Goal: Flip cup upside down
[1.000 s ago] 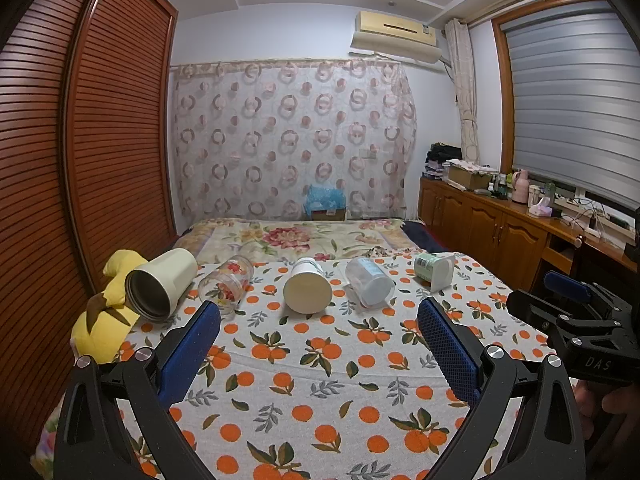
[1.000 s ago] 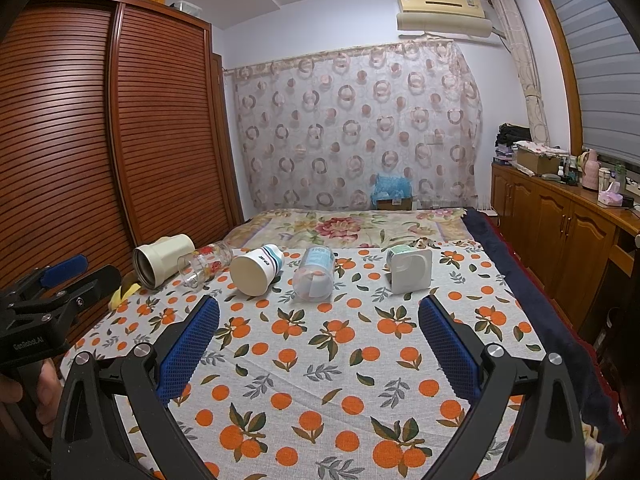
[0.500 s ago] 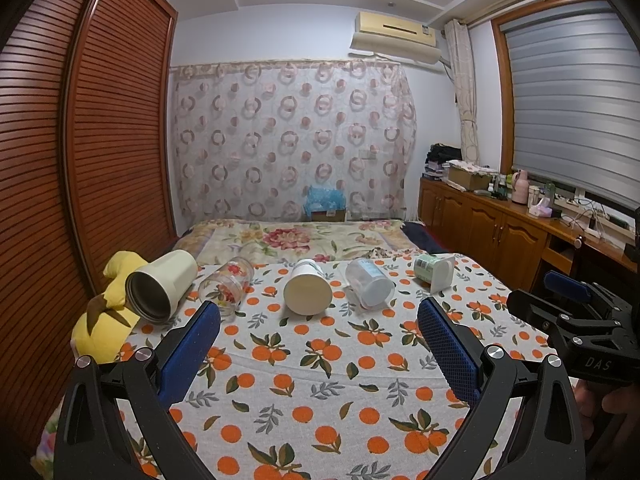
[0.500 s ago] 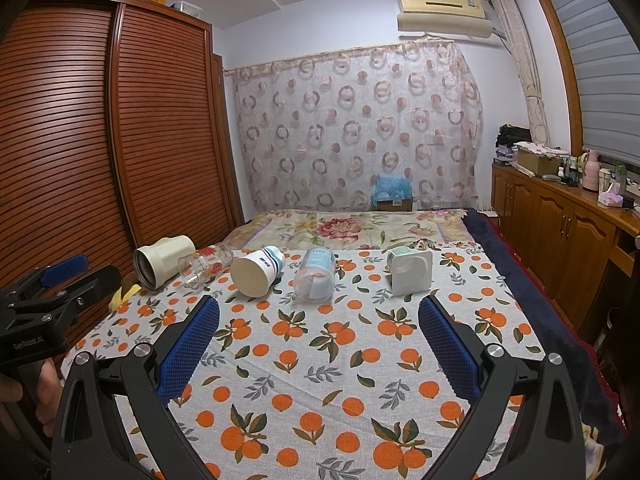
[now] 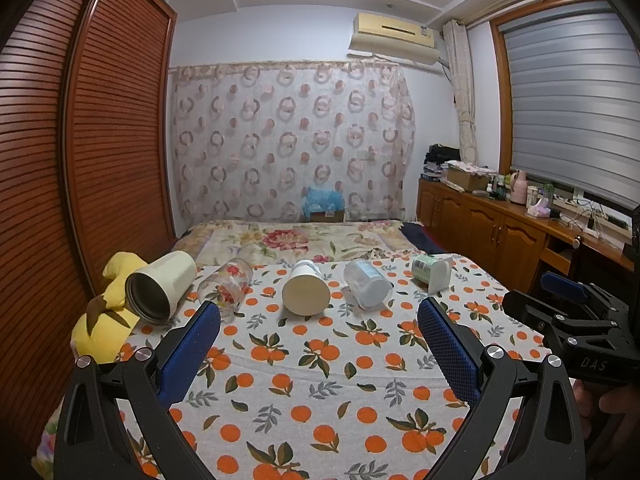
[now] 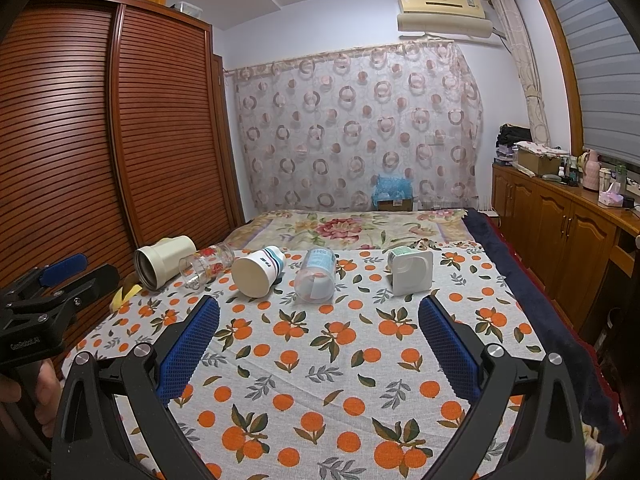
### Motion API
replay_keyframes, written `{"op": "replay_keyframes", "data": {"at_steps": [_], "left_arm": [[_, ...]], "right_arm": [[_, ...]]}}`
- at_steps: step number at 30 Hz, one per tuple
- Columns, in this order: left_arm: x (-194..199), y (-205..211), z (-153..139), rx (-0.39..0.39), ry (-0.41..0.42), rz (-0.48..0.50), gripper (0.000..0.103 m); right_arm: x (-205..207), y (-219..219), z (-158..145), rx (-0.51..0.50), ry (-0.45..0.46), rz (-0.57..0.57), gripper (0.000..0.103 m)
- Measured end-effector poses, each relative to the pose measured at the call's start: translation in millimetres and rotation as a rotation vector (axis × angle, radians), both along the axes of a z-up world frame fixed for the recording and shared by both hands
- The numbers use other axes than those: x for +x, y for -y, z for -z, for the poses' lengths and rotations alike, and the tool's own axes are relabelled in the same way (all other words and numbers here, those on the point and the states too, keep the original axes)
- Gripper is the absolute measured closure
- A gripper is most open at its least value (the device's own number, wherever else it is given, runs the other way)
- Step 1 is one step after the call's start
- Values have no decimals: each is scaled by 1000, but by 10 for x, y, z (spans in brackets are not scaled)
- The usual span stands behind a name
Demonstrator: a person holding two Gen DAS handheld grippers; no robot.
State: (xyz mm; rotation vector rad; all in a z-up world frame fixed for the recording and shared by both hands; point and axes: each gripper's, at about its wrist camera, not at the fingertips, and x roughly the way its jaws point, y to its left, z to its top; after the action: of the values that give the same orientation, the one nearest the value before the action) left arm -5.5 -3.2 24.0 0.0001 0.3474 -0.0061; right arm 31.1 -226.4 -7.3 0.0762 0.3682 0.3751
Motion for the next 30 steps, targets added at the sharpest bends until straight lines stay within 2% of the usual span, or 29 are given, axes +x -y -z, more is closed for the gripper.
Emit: {"op": "replay_keyframes", "data": {"at_steps": [6,9,20,23,30], "left_arm": [[43,-5,107,-4,-21,1,8],[117,-60,213,-13,-48,-1,8],[429,-262,472,8,-119,33,8],[532,-336,529,-1,-133,44,8],[791,-430,657,14,-172,75,8]], "right_arm": [[105,-48,47,-4,-23,-9,3],[222,-76,177,-14,-36,-14,3],[615,-216,205,-63,-82,-62,3],[828,-275,253,-84,-122,-84,11],[1345,-387,351,-129,-196,-104,15]]}}
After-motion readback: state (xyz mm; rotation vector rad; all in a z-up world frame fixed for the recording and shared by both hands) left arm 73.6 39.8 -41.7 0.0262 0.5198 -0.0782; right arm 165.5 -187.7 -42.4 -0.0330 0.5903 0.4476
